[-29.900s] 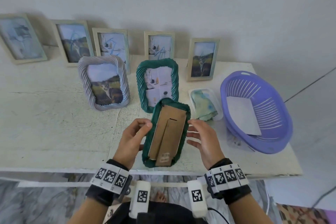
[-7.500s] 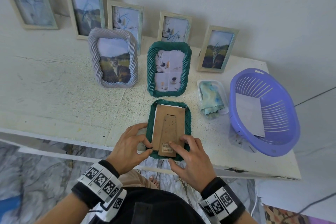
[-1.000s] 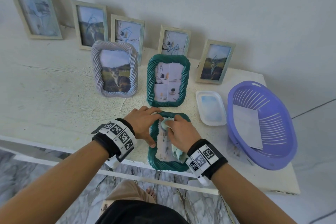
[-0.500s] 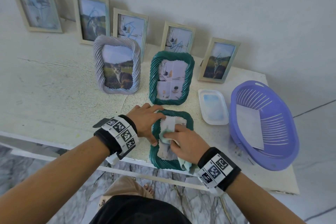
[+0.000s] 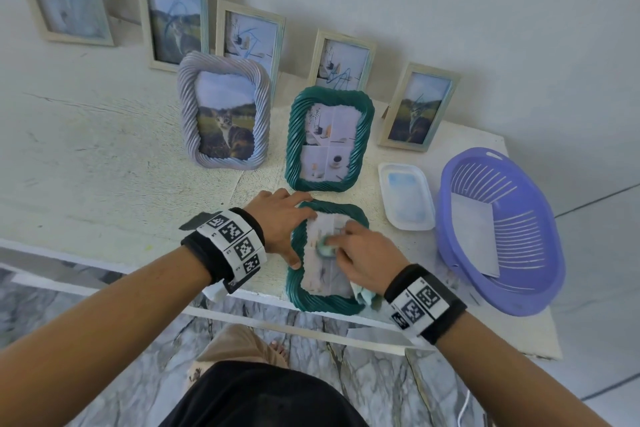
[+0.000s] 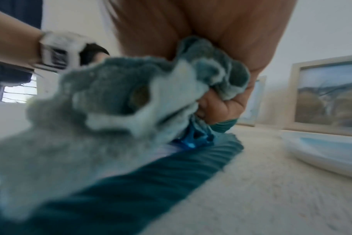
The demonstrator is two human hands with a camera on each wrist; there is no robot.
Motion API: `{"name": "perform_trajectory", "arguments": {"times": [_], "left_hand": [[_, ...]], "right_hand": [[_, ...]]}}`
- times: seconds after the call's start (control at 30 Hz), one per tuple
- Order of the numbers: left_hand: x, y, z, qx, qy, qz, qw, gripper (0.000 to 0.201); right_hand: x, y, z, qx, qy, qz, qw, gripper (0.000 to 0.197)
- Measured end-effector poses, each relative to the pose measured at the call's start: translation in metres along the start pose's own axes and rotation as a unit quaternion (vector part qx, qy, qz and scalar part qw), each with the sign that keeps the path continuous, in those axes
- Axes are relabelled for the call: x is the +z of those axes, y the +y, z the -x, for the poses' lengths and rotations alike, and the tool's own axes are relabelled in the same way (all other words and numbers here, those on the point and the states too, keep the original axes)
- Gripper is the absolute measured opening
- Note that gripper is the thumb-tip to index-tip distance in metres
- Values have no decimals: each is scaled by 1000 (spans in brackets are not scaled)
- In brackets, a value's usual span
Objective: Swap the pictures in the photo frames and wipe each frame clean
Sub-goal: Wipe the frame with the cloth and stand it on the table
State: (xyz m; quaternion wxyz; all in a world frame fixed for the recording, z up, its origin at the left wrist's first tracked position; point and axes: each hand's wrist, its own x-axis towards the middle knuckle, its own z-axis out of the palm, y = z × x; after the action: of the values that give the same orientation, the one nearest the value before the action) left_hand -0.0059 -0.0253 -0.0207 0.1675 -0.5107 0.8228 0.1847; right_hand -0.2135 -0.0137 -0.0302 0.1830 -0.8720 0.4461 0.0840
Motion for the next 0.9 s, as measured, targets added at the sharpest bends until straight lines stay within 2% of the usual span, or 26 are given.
{"name": "perform_trajectory", "arguments": {"times": [0.07,0.13,0.27,0.33,0.43,0.53,0.67,0.73,0.9], "left_hand": [[0,0,0,-2,1,-3,1000,98],[0,0,0,-4,0,-2,1000,99],[1,1,-1,-4,-2,-2,1000,99],[0,2,0,-4,-5,0,1000,98],[-2,3,0,-6,-9,-3,1000,97],[-2,3,0,-8,-7,-6,1000,98],[-1,3,-1,-8,-8,-5,1000,98],[-1,2,-1,-6,-8,-4,1000,98],[-1,3,-2,-8,-10,-4,1000,98]], "right_hand": [[-3,7,-12,50,45,15,998,36],[-1,3,-13,65,50,7,997,35],[10,-17,17,-33,-16,-45,998,35],[6,-7,19,-34,-22,-33,999,36],[-1,17,1,36,25,13,999,36],[2,15,-5,88,59,9,994,33],[15,-6,26,2,7,-54,999,33],[12,0,32,-9,-1,-42,999,34],[2,20,8,84,51,-2,995,33]]}}
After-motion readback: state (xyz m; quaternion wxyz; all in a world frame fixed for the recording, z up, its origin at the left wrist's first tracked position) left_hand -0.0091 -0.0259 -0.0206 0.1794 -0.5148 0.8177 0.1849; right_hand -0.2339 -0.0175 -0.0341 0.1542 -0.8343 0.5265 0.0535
